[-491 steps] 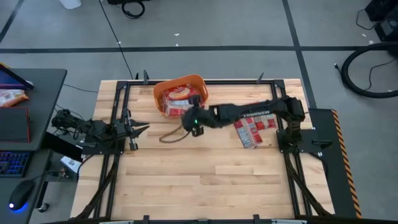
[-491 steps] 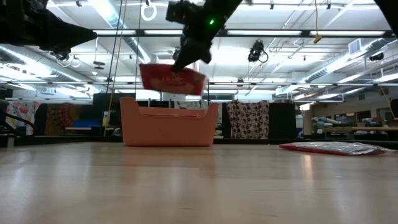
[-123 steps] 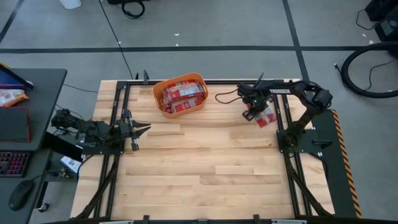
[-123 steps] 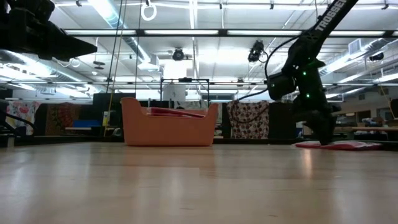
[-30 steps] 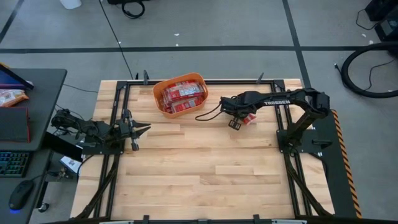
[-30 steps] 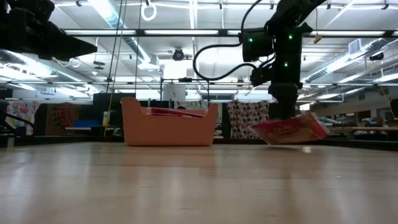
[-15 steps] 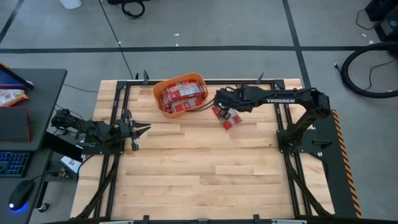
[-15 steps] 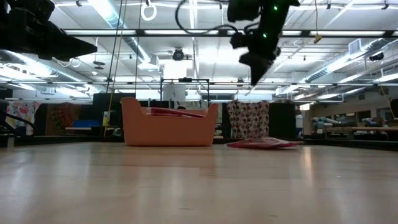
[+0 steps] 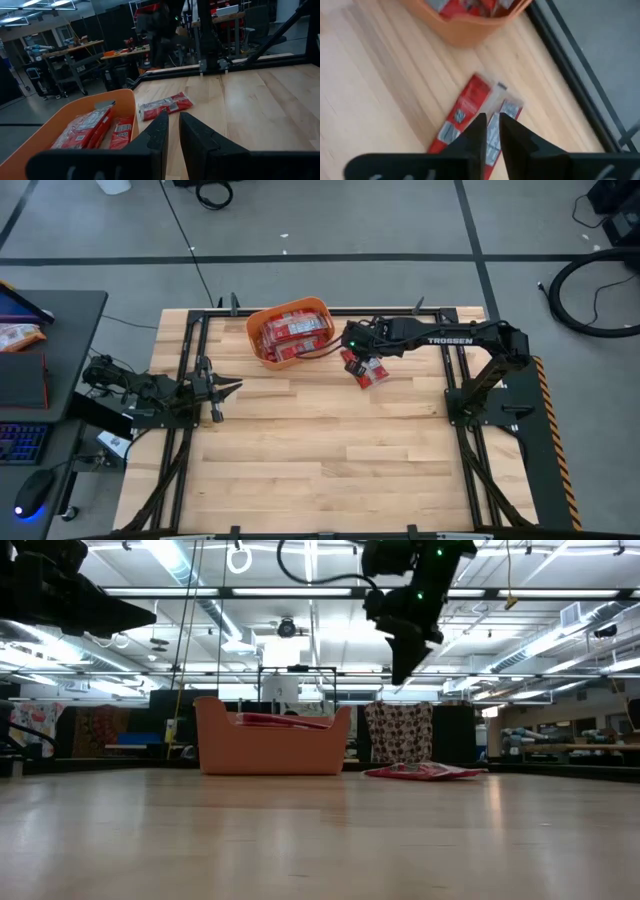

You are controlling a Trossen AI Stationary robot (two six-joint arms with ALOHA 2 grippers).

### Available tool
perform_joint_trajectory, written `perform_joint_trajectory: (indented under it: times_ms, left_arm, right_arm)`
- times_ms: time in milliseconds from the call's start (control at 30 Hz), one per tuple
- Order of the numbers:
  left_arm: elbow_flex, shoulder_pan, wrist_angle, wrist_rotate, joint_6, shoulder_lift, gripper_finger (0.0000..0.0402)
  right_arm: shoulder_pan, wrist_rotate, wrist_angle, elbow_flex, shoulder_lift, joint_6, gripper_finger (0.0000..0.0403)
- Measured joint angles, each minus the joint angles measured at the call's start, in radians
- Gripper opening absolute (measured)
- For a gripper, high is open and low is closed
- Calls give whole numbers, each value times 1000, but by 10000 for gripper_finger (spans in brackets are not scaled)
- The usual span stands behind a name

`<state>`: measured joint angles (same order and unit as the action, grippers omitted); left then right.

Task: Sort popcorn bags into baskets
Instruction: Put the red popcorn bag into the orange bin

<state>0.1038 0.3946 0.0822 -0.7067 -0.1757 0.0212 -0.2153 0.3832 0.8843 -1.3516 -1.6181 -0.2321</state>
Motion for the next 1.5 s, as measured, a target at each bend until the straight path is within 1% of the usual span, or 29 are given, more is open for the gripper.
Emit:
perform_joint_trajectory:
  times_ms: [67,167,300,400,567,633,700,833,900,1000,1100,1300,1433,1500]
  left_arm:
    - [0,0,0,0,0,0,50]
    - [0,0,0,0,0,0,50]
    - [0,0,0,0,-1,0,50]
    - [0,0,0,0,-1,0,50]
    - [0,0,-2,0,0,0,50]
    - [0,0,-2,0,0,0,50]
    - [0,0,-2,0,0,0,50]
    - [0,0,-3,0,0,0,50]
    - [0,0,-3,0,0,0,50]
    - [0,0,-3,0,0,0,50]
    - [0,0,-3,0,0,0,50]
    - [0,0,-3,0,-1,0,50]
    - [0,0,-3,0,0,0,50]
    - [0,0,-3,0,0,0,50]
  right_arm:
    - [1,-11,-11,42,0,6,67]
    - [18,-29,-25,114,0,74,89]
    - [79,-28,-27,217,0,194,114]
    - [120,-15,-39,291,0,250,132]
    - [158,-8,-81,403,0,260,172]
    - [169,15,-84,434,0,247,191]
    - [181,61,-85,455,0,239,209]
    - [208,212,-108,484,0,251,234]
    - [214,246,-148,506,0,279,237]
    - [216,240,-230,550,0,311,236]
    - [223,256,-296,588,0,311,232]
    - [222,281,-362,635,0,313,230]
    - [207,332,-419,663,0,315,229]
    - [194,337,-462,678,0,319,224]
